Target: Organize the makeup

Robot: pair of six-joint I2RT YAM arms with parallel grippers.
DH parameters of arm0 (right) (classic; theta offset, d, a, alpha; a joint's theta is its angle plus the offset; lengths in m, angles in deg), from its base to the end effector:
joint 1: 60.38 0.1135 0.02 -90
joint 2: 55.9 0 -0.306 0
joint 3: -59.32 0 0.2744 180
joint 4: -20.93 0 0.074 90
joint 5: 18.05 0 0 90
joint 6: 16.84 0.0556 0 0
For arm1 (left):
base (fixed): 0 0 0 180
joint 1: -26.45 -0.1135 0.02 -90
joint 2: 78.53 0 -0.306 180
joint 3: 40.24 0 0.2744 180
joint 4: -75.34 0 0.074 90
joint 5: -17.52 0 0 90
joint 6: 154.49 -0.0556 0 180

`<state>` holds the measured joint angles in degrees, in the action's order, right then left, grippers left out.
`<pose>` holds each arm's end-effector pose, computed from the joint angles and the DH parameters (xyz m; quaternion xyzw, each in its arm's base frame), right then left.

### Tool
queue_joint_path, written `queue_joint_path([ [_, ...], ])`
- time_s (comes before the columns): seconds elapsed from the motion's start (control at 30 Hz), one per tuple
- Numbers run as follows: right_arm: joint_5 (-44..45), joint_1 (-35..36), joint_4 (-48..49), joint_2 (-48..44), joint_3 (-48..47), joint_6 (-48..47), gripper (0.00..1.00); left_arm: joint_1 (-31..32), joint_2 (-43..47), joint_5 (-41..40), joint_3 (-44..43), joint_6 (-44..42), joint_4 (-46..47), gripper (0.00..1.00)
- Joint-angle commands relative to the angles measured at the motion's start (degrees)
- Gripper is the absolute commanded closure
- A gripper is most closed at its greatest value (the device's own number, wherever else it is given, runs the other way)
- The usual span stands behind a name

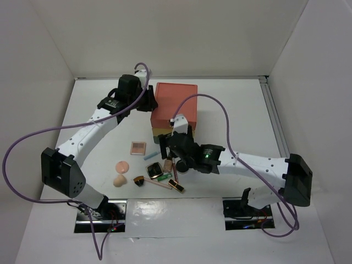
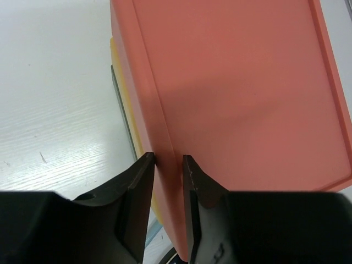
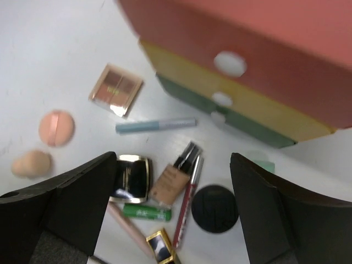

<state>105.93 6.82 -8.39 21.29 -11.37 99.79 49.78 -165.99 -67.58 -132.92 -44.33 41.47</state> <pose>0.1535 0.2850 0.3105 -0.1704 0.8448 0.1404 0.4875 0.3592 -0.1601 0.3821 0.0456 0.8584 -0.2230 0.4598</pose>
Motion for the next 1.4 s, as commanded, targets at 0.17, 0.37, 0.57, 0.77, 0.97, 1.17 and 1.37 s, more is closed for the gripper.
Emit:
queue_joint_path([
  [0.17,-2.76,-13.66,12.47,2.0,-2.93,1.93,0.11,0.84,0.8,2.39,1.39,1.37,-0.21,0.66],
  [0.37,-5.23,-18.76,15.54,4.72,-4.25,0.7,0.11,1.36,-1.13,3.53,0.77,1.37,0.32,0.73],
  [0.57,-9.44,-24.21,19.14,5.25,-4.78,0.17,0.2,1.36,-5.69,5.29,-1.86,1.9,0.32,0.79],
  [0.77,-14.81,-29.22,19.15,8.85,-9.17,-1.14,0.28,2.5,-7.72,5.29,-4.32,2.42,0.32,0.8],
  [0.97,-17.28,-30.46,22.31,11.05,-9.79,-0.1,0.37,3.03,-8.87,4.06,-6.25,2.42,0.32,0.8],
  [1.17,-18.42,-30.46,25.47,12.11,-9.79,1.31,0.48,3.56,-8.87,2.92,-6.26,2.42,-0.21,0.83],
  [1.37,-15.35,-29.93,24.78,11.06,-10.93,1.32,0.49,3.56,-8.87,2.92,-5.65,2.42,-0.21,0.84],
])
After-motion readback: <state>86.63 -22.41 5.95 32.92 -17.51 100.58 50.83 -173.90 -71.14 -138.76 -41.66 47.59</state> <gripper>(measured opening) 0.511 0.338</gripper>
